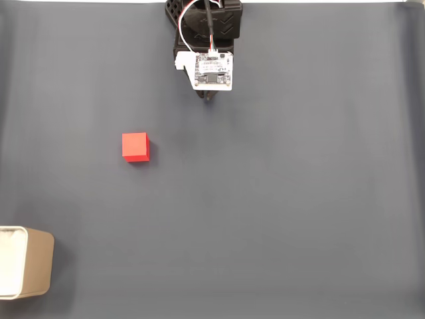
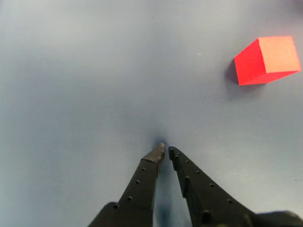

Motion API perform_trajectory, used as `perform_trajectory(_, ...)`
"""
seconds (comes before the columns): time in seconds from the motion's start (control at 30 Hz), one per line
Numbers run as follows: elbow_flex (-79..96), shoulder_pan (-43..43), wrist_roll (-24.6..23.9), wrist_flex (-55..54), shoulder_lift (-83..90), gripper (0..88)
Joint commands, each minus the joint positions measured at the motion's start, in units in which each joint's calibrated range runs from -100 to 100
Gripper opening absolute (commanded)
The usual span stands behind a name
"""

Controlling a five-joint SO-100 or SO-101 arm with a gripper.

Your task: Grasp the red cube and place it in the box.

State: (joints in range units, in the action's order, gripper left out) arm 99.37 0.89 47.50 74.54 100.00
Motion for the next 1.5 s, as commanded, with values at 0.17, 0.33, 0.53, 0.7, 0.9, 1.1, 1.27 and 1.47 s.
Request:
perform_trajectory(0.17, 0.45, -0.46, 0.68, -4.30, -0.09, 0.0)
perform_trajectory(0.33, 0.09, -0.46, 0.83, -11.59, -0.09, 0.0)
perform_trajectory(0.53, -1.65, -0.46, 1.12, -22.66, -1.04, 0.0)
perform_trajectory(0.7, -7.03, 0.10, 1.51, -27.00, -4.59, 0.0)
perform_trajectory(0.9, -17.62, 0.10, 1.95, -27.90, -12.48, 0.0)
perform_trajectory(1.1, -29.29, -1.25, 2.54, -24.13, -21.58, 0.2)
perform_trajectory(1.27, -38.60, -4.23, 2.64, -17.99, -28.68, 1.9)
perform_trajectory(1.47, -46.45, -8.77, 3.47, -15.03, -34.49, 4.2)
